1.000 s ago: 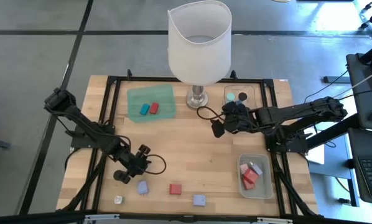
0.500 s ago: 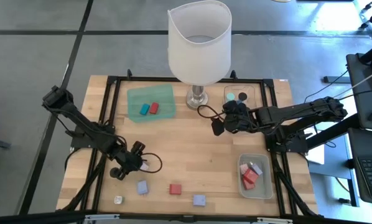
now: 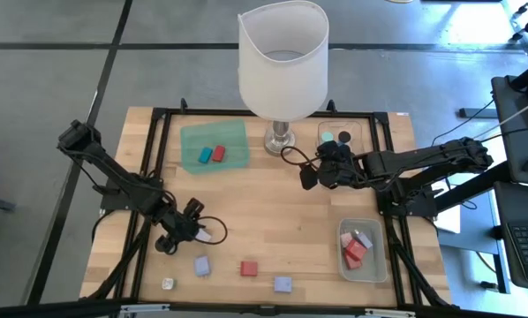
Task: Pick & Place Office items
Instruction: Put the white digital timer into the green bin
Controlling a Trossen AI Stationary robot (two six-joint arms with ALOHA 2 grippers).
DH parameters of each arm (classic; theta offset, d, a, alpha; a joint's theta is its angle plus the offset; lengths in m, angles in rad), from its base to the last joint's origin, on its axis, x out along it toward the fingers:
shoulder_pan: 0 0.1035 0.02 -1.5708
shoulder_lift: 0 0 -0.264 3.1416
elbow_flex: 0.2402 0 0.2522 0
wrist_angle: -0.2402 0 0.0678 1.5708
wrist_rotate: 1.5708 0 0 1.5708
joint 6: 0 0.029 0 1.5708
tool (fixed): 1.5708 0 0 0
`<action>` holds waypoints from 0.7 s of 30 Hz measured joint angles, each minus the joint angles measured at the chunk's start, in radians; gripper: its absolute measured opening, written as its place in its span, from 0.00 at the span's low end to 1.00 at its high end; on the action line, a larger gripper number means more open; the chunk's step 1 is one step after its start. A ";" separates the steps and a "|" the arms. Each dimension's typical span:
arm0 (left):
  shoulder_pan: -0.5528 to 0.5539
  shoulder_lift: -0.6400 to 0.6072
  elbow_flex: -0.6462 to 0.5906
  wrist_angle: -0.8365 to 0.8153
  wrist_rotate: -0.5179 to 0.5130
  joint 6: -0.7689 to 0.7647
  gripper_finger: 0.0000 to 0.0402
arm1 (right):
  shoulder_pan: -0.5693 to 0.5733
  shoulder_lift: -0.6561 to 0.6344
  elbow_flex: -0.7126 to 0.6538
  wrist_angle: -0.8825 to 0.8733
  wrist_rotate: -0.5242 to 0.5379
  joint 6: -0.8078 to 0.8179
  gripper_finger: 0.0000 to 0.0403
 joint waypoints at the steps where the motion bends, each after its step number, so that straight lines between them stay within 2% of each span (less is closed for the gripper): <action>1: 0.003 0.000 0.006 0.000 0.001 -0.001 0.60 | 0.000 0.000 0.000 0.000 0.000 0.000 0.87; 11: 0.052 0.056 0.074 -0.027 0.033 -0.002 0.60 | 0.000 0.000 0.000 0.000 0.000 -0.034 0.87; 21: 0.060 0.148 0.086 0.108 0.066 -0.055 0.60 | 0.000 0.000 0.000 -0.001 -0.008 -0.116 0.87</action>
